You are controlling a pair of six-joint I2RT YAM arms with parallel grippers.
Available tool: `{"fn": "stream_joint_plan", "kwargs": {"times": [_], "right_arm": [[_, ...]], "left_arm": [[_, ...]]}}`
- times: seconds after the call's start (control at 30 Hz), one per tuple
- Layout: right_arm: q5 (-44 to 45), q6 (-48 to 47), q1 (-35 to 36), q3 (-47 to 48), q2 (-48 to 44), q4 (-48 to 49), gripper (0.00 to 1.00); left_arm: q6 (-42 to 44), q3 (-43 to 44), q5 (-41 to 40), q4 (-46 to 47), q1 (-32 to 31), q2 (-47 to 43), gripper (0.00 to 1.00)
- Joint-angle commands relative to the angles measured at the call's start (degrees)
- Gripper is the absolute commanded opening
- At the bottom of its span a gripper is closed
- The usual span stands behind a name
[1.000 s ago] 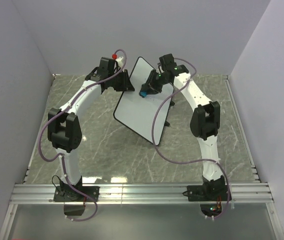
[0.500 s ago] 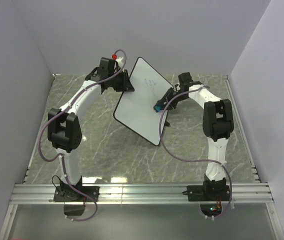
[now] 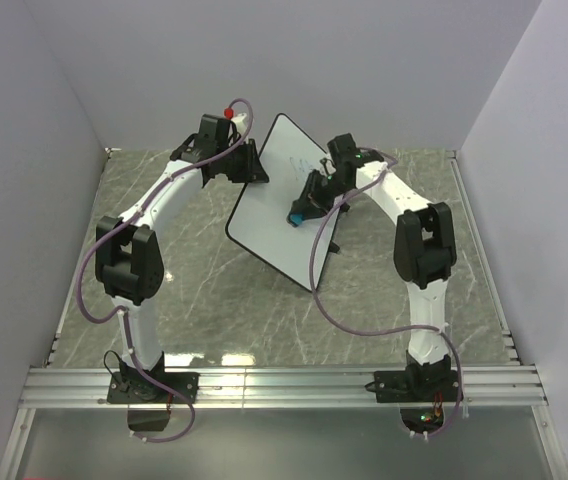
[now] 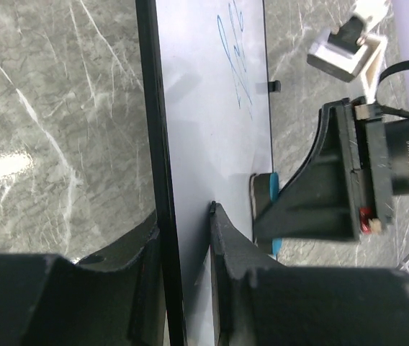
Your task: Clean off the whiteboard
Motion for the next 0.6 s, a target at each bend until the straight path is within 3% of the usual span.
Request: {"fn": "stream_joint_plan", "kwargs": {"times": [0.0, 0.13, 0.2, 0.37, 0.57], "right_arm": [[-3.7, 2.5, 4.2, 7.0, 4.3, 2.9, 0.00], [-4.0, 5.2, 2.4, 21.4, 12.6, 1.0, 0.00], [-4.3, 6.4, 1.3, 23.2, 14.8, 1.4, 0.00], [-5.4, 9.7, -2.8, 16.6, 15.8, 7.1, 0.00], [-1.0, 5.1, -5.9, 16.7, 17.3, 0.8, 0.00]], "left_arm": [[5.3, -1.9, 8.2, -10.1, -5.6, 4.2, 0.00], [5.4, -1.9, 8.0, -10.4, -5.6, 3.8, 0.00], [5.5, -2.0, 7.7, -10.4, -5.6, 3.5, 0.00], [5.7, -3.2, 7.3, -10.4, -5.6, 2.6, 0.00], [5.9, -3.0, 6.6, -10.8, -5.6, 2.9, 0.00]]}}
